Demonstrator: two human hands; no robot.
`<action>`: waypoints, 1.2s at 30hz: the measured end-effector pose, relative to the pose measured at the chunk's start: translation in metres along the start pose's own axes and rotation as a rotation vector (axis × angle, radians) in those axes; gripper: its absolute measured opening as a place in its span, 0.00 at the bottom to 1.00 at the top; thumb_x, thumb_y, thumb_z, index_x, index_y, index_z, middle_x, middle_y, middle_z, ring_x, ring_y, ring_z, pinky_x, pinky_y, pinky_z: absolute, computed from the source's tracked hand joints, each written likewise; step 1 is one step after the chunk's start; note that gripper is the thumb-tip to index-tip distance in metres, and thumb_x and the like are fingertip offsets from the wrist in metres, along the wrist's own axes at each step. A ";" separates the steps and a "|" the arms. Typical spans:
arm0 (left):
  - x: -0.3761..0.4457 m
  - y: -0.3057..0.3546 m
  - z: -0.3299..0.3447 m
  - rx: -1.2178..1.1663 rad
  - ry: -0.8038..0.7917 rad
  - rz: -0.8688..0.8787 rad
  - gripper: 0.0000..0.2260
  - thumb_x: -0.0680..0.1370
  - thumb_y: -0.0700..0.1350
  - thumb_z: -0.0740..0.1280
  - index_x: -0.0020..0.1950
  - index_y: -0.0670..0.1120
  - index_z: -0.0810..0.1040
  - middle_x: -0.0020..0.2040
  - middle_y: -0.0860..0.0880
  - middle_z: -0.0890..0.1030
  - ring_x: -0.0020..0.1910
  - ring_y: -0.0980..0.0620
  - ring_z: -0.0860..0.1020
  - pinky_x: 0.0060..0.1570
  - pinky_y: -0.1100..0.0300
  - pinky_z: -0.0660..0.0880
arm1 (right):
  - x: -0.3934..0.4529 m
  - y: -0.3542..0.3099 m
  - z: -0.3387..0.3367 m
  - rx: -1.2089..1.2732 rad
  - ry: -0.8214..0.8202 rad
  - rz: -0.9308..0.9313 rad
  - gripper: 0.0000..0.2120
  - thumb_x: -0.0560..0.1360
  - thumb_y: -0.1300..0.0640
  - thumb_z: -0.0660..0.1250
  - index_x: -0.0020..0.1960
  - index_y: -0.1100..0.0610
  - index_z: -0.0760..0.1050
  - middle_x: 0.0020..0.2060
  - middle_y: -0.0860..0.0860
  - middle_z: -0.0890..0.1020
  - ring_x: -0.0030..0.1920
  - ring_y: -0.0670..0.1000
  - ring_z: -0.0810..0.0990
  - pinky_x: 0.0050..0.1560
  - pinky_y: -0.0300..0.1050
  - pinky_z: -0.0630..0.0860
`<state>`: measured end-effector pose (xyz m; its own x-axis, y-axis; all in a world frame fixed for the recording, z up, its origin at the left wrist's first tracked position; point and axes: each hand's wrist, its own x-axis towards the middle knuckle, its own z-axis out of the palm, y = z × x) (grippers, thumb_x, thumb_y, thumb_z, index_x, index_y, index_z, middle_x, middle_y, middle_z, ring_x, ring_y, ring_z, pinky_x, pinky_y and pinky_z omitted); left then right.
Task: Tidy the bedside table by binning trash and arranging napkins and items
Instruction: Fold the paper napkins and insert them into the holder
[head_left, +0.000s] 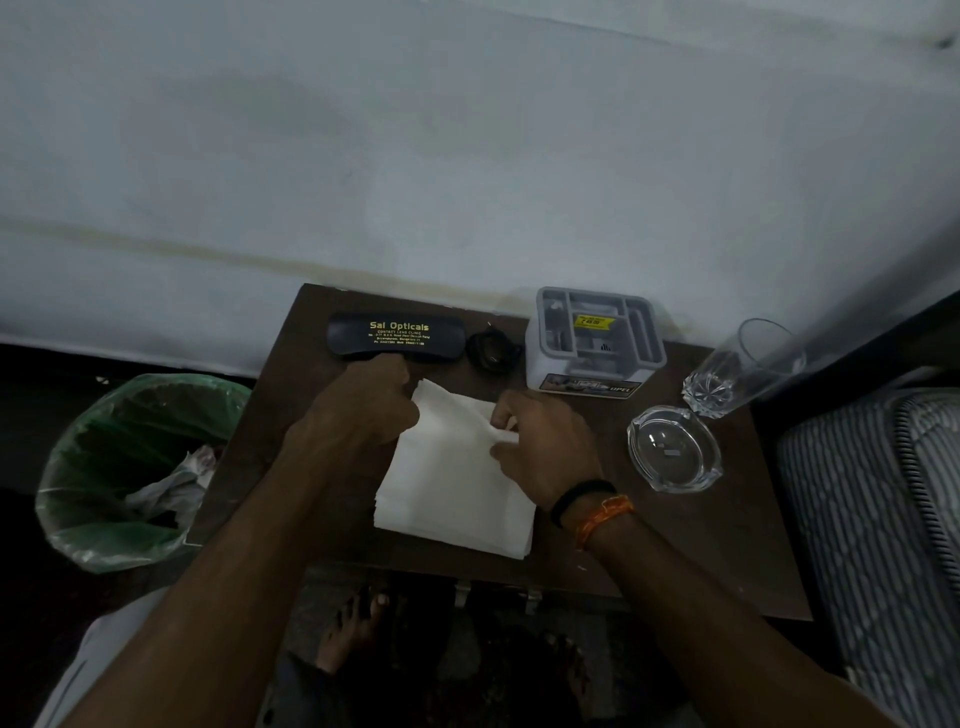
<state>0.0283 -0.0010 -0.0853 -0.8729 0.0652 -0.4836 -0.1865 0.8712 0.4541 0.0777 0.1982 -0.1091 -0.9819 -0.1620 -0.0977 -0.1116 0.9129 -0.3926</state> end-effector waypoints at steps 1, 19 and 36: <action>0.000 0.000 0.000 0.014 0.003 0.002 0.18 0.76 0.39 0.69 0.65 0.41 0.72 0.57 0.41 0.78 0.49 0.45 0.78 0.48 0.54 0.76 | 0.000 0.000 0.000 0.006 -0.037 -0.013 0.10 0.70 0.58 0.72 0.44 0.49 0.73 0.49 0.46 0.79 0.50 0.49 0.78 0.45 0.41 0.71; -0.008 0.002 -0.001 0.095 -0.029 0.053 0.23 0.72 0.43 0.76 0.64 0.42 0.74 0.60 0.43 0.79 0.57 0.44 0.78 0.53 0.55 0.74 | 0.003 0.003 0.004 -0.125 -0.037 -0.058 0.19 0.71 0.51 0.72 0.60 0.53 0.76 0.61 0.47 0.73 0.54 0.53 0.79 0.52 0.48 0.76; -0.006 0.000 -0.008 -0.158 0.017 0.123 0.33 0.66 0.42 0.80 0.68 0.42 0.72 0.63 0.43 0.78 0.61 0.43 0.77 0.63 0.47 0.74 | 0.002 0.018 -0.032 0.486 0.046 0.016 0.07 0.65 0.56 0.79 0.37 0.49 0.81 0.35 0.43 0.82 0.38 0.43 0.79 0.41 0.38 0.72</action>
<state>0.0295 -0.0052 -0.0760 -0.9007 0.1568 -0.4052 -0.1456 0.7697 0.6215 0.0690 0.2261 -0.0870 -0.9899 -0.1225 -0.0711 -0.0227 0.6329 -0.7739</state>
